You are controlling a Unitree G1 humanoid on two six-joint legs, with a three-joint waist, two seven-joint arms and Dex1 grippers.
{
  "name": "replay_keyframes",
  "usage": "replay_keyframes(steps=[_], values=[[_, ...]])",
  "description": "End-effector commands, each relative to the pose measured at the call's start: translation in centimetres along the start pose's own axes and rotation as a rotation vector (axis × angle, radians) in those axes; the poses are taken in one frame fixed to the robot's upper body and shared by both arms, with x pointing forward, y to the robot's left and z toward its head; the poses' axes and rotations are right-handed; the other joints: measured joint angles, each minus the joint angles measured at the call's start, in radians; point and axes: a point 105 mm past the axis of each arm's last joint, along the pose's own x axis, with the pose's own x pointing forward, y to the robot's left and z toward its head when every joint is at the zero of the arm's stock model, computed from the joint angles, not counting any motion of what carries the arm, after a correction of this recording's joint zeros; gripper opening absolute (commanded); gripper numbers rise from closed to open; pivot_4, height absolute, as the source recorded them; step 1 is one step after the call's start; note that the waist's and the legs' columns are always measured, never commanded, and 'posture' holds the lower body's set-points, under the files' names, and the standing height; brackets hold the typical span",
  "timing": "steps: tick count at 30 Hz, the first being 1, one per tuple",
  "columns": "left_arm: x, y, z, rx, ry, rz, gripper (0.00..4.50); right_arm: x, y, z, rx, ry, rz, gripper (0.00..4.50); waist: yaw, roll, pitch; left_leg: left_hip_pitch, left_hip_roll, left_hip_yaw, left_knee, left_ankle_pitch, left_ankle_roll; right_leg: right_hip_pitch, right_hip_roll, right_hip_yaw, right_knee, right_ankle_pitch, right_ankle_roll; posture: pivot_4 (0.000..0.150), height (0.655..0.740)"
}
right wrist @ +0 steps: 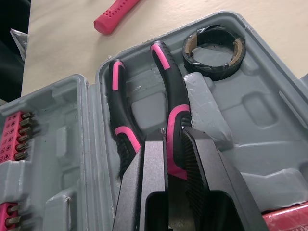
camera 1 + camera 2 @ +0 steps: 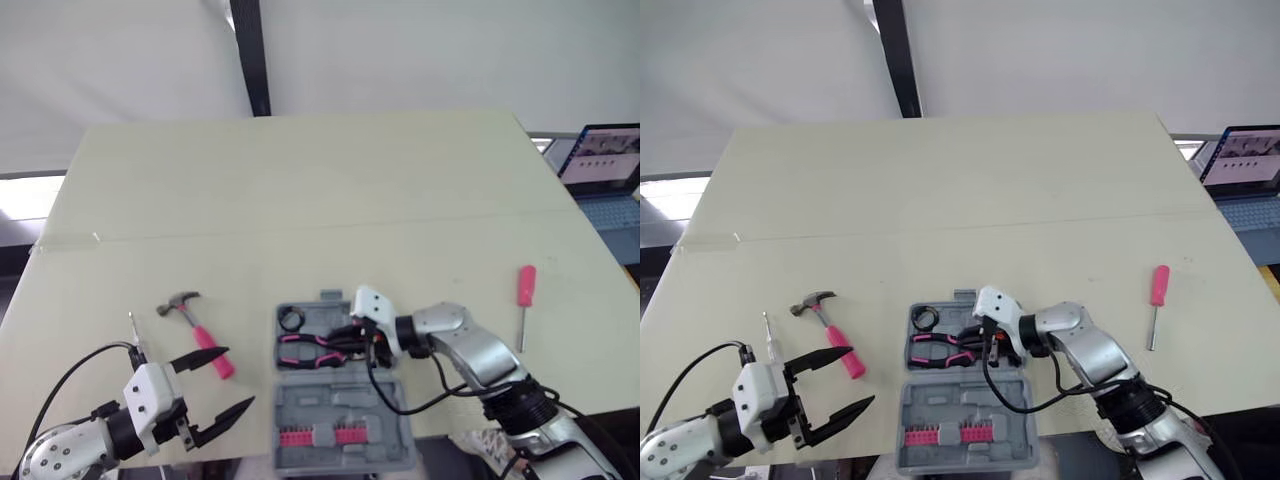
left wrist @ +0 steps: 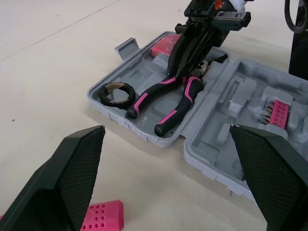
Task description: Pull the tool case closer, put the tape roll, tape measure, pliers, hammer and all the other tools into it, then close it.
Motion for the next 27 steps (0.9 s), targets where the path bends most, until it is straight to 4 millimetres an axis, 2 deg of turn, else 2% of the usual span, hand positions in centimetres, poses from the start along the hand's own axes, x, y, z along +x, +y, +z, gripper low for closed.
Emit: replay_keyframes(steps=[1, 3, 4, 9, 13, 27], values=[[-0.2, -0.2, 0.6, 0.022, -0.006, -0.002, 4.5, 0.2, 0.3, -0.1, -0.012, -0.005, 0.01, 0.63, 0.0, 0.0, 0.0, 0.0, 0.0, 0.0, 0.0, 0.0, 0.0, 0.0, 0.0, 0.0, 0.0, 0.0, 0.0, 0.15, 0.74], [-0.2, -0.2, 0.6, 0.023, -0.006, -0.002, 4.5, 0.1, 0.3, 0.1, -0.019, -0.015, 0.006, 0.05, 0.0, 0.0, 0.0, 0.0, 0.0, 0.0, 0.0, 0.0, 0.0, 0.0, 0.0, 0.0, 0.0, 0.0, 0.0, 0.15, 0.74], [-0.2, -0.2, 0.7, 0.023, -0.007, -0.003, 4.5, 0.1, 0.3, 0.2, -0.024, -0.021, 0.004, 0.02, 0.0, 0.0, 0.0, 0.0, 0.0, 0.0, 0.0, 0.0, 0.0, 0.0, 0.0, 0.0, 0.0, 0.0, 0.0, 0.15, 0.74], [0.0, -0.1, 0.7, 0.029, -0.007, -0.011, 4.5, 0.1, 0.4, 0.4, -0.034, -0.031, 0.0, 0.02, 0.001, 0.0, 0.0, 0.0, 0.0, 0.0, 0.0, 0.0, 0.0, 0.0, 0.0, 0.0, 0.0, 0.0, 0.0, 0.15, 0.74], [0.2, 0.0, 0.7, 0.031, -0.011, -0.012, 4.5, 0.1, 0.4, -0.2, -0.033, -0.012, -0.005, 0.02, 0.001, 0.0, 0.0, 0.0, 0.0, 0.0, 0.0, 0.0, 0.0, 0.0, 0.0, 0.0, 0.0, 0.0, 0.0, 0.15, 0.74], [0.3, -0.1, 0.7, 0.033, -0.011, -0.016, 4.5, 0.6, 0.3, -4.7, -0.024, 0.173, -0.007, 0.02, 0.0, -0.002, -0.003, 0.003, 0.0, 0.0, 0.0, 0.0, 0.0, 0.003, 0.0, 0.0, 0.0, 0.0, 0.0, 0.15, 0.74]])
